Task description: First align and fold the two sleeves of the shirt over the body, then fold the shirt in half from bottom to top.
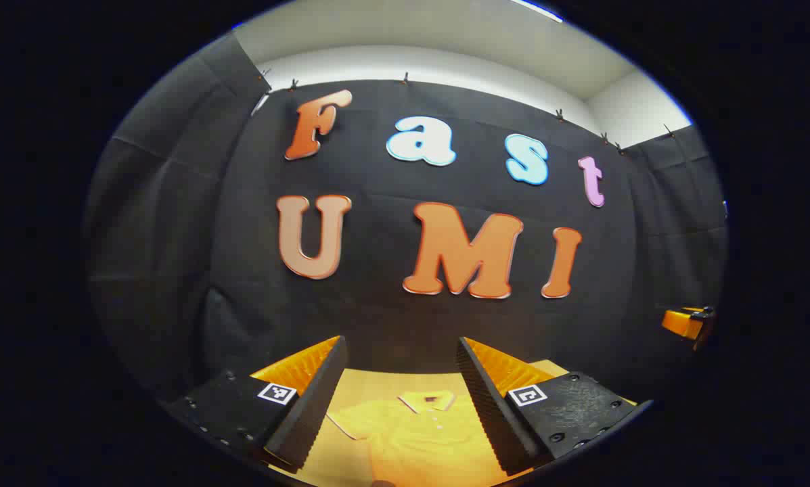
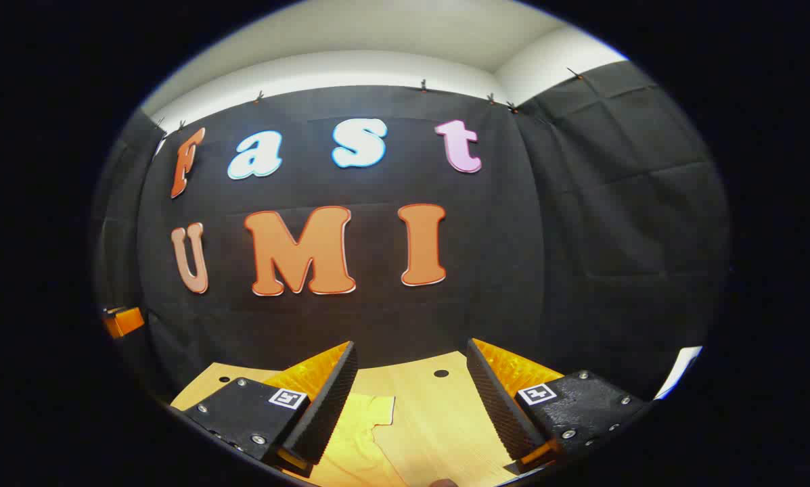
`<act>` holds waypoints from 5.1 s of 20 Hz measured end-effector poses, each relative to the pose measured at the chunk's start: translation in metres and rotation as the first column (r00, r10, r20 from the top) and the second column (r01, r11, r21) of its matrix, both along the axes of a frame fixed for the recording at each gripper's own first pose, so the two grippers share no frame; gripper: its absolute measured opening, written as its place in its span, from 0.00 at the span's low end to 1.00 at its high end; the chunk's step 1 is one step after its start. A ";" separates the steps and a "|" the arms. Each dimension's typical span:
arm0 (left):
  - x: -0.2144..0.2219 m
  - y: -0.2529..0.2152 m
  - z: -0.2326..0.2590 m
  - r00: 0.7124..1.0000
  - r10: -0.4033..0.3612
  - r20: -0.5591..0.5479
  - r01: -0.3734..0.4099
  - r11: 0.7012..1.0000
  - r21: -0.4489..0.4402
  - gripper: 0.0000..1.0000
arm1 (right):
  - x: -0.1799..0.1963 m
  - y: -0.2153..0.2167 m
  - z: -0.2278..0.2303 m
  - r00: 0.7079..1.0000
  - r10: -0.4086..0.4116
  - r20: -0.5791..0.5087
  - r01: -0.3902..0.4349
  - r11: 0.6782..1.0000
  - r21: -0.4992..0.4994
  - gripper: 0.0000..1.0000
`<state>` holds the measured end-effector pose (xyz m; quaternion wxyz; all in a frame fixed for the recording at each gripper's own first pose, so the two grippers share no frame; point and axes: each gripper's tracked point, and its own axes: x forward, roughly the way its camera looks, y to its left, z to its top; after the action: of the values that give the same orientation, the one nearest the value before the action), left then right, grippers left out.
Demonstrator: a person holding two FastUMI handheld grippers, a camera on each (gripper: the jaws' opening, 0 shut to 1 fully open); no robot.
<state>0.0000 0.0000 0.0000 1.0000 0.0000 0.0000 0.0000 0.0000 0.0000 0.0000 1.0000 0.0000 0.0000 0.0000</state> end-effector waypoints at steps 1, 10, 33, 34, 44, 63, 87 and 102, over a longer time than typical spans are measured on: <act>0.005 0.016 0.003 1.000 0.026 0.013 -0.026 1.000 0.013 0.95 | 0.005 0.003 0.001 1.000 -0.014 0.001 0.014 1.000 -0.027 1.00; 0.042 0.072 -0.013 0.984 0.177 -0.023 -0.176 0.984 0.026 0.98 | 0.097 0.049 -0.039 0.982 0.117 -0.150 -0.119 0.993 -0.005 0.98; 0.156 0.056 -0.095 0.982 0.070 -0.175 -0.072 0.997 -0.003 0.98 | 0.206 0.079 -0.134 0.830 0.136 -0.541 -0.140 0.990 0.035 0.98; 0.155 0.057 -0.096 0.982 0.062 -0.176 -0.067 0.998 -0.021 0.98 | 0.213 0.085 -0.143 0.807 0.149 -0.571 -0.154 0.987 0.041 0.98; 0.148 0.103 -0.127 0.955 0.165 -0.247 -0.178 0.983 -0.032 0.98 | 0.256 0.087 -0.287 0.488 0.081 -0.869 -0.039 0.997 0.071 0.99; 0.154 0.136 -0.190 0.890 0.238 -0.388 -0.253 0.967 0.015 0.98 | 0.274 0.061 -0.450 0.185 -0.056 -0.981 -0.060 0.996 -0.068 0.99; 0.129 0.155 -0.186 0.885 0.276 -0.374 -0.284 0.958 0.034 0.98 | 0.272 0.086 -0.449 0.271 -0.054 -0.961 -0.028 0.998 -0.064 0.00; 0.128 0.159 -0.168 0.923 0.164 -0.347 -0.178 0.984 -0.007 0.98 | 0.258 0.175 -0.344 0.439 0.054 -0.897 -0.125 0.992 -0.001 0.00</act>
<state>0.1279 0.1589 -0.1678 0.9805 -0.0193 0.1752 0.0871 0.2581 0.1745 -0.3442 0.8474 -0.0335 0.5272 0.0529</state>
